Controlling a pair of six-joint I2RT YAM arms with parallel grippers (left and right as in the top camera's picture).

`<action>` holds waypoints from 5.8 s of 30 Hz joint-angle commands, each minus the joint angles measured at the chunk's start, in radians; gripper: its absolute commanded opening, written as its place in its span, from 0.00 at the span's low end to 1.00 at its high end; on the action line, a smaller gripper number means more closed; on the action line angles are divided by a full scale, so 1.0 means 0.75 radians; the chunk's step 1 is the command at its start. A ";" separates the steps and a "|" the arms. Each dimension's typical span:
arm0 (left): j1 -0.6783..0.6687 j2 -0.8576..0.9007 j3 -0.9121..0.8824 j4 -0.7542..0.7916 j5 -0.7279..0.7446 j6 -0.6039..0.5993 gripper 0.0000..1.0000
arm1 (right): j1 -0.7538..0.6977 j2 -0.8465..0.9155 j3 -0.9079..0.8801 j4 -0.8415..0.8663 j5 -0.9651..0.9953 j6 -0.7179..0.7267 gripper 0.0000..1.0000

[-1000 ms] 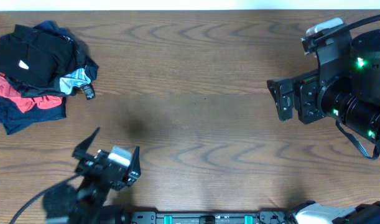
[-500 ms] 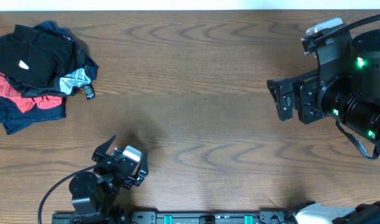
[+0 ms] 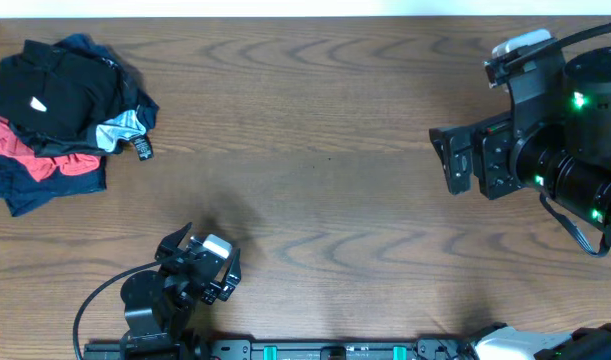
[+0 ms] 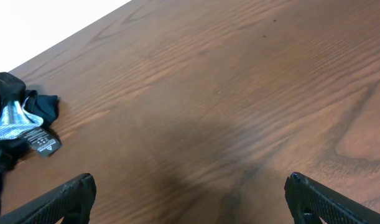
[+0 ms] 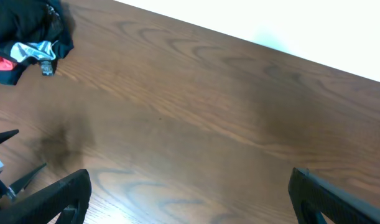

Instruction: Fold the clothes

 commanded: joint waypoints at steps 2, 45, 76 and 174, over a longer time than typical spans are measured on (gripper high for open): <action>0.006 -0.012 -0.018 0.004 -0.015 0.012 0.98 | -0.010 0.002 0.010 -0.002 0.009 0.002 0.99; 0.005 -0.009 -0.018 0.003 -0.015 0.012 0.98 | -0.010 0.002 0.010 -0.002 0.009 0.002 0.99; 0.005 -0.009 -0.018 0.003 -0.015 0.012 0.98 | -0.010 0.023 0.005 0.252 0.218 -0.050 0.99; 0.005 -0.009 -0.018 0.003 -0.015 0.012 0.98 | -0.705 -1.980 -3.130 1.792 -0.182 0.212 0.99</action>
